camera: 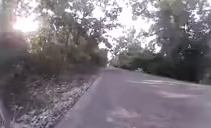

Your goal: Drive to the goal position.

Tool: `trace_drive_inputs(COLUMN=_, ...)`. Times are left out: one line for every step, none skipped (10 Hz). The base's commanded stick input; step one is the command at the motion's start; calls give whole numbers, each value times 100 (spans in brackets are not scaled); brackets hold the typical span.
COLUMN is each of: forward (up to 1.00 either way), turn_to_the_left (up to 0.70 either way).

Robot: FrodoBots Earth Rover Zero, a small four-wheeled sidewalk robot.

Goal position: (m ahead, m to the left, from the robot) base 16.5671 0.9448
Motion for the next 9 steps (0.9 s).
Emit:
trace_drive_inputs(forward=70, turn_to_the_left=0)
trace_drive_inputs(forward=70, turn_to_the_left=0)
trace_drive_inputs(forward=70, turn_to_the_left=0)
trace_drive_inputs(forward=70, turn_to_the_left=0)
trace_drive_inputs(forward=70, turn_to_the_left=0)
trace_drive_inputs(forward=70, turn_to_the_left=0)
trace_drive_inputs(forward=70, turn_to_the_left=0)
trace_drive_inputs(forward=70, turn_to_the_left=0)
trace_drive_inputs(forward=70, turn_to_the_left=0)
